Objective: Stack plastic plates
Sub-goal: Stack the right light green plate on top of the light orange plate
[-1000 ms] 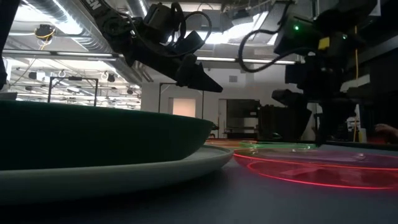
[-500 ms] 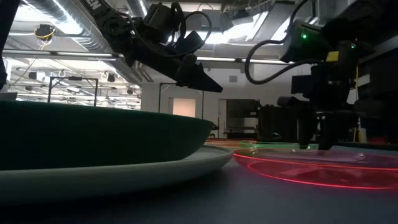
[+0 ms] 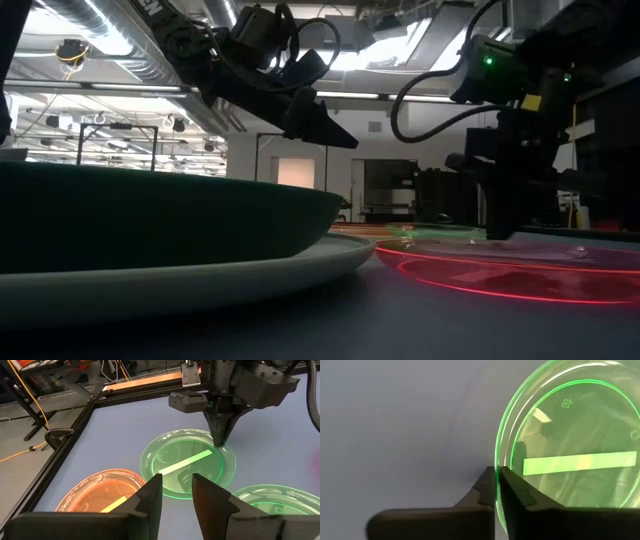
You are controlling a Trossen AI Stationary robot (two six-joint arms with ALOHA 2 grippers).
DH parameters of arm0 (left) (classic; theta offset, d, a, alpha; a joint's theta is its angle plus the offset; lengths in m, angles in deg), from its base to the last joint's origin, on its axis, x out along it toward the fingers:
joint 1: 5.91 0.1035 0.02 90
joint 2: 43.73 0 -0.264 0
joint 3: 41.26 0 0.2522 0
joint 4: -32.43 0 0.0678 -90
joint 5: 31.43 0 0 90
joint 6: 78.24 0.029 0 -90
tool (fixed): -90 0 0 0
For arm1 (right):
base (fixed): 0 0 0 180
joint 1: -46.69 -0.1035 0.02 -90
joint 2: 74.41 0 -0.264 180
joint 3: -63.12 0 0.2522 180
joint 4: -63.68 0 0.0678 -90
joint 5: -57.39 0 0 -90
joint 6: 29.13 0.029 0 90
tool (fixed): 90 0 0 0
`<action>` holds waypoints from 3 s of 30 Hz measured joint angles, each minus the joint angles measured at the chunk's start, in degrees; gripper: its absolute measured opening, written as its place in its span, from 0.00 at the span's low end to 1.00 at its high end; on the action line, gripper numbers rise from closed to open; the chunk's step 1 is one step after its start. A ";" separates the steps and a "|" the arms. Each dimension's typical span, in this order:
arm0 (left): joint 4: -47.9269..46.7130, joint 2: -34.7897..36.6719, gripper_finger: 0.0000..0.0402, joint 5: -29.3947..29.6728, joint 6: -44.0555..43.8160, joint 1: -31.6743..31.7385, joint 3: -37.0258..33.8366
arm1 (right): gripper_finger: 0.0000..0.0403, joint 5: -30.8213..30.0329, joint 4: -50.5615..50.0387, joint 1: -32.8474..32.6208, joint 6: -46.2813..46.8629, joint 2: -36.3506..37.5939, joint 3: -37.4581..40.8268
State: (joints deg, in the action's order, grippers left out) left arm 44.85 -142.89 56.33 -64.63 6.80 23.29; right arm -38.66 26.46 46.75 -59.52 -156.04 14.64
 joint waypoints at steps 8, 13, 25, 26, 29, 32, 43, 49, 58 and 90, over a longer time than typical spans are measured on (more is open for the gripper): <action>0.02 0.00 0.25 -0.37 0.00 -0.18 0.00 | 0.00 0.23 -0.09 0.00 0.00 0.00 -0.15; 0.02 0.00 0.25 -0.38 0.00 -0.88 0.00 | 0.00 -0.54 -0.81 0.00 -0.02 -0.07 -1.83; 0.02 0.00 0.25 -6.70 2.06 -4.47 0.00 | 0.00 -0.91 -0.73 0.00 -1.05 -0.07 -8.10; 0.02 0.00 0.25 -6.69 2.07 -4.75 0.00 | 0.00 -0.90 -0.70 0.00 -1.05 -0.07 -8.74; 0.03 0.00 0.25 -6.69 2.07 -5.46 -0.02 | 0.00 -0.90 -0.70 0.00 -1.05 -0.07 -10.63; 0.02 0.00 0.25 -6.69 2.08 -6.00 -0.02 | 0.00 -0.90 -0.57 -0.02 -1.76 -0.07 -12.37; 0.03 0.00 0.25 -6.25 2.06 -6.05 -0.02 | 0.00 -0.83 -0.31 -0.02 -3.08 -0.07 -15.03; 0.02 0.00 0.25 -6.25 2.05 -6.03 -0.02 | 0.00 -0.83 1.45 -0.02 -3.08 -0.07 -15.19; -0.08 0.00 0.25 -6.19 2.07 -5.99 -0.02 | 0.00 0.68 5.39 -0.02 -3.12 -0.04 -15.19; -6.08 0.00 0.01 -3.28 3.69 -6.01 -0.04 | 0.02 1.30 7.15 -0.02 -3.04 -0.02 -15.19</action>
State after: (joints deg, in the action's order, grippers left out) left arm 38.76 -142.89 53.05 -60.94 0.79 23.24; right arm -37.36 33.60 46.73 -62.56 -156.06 -0.55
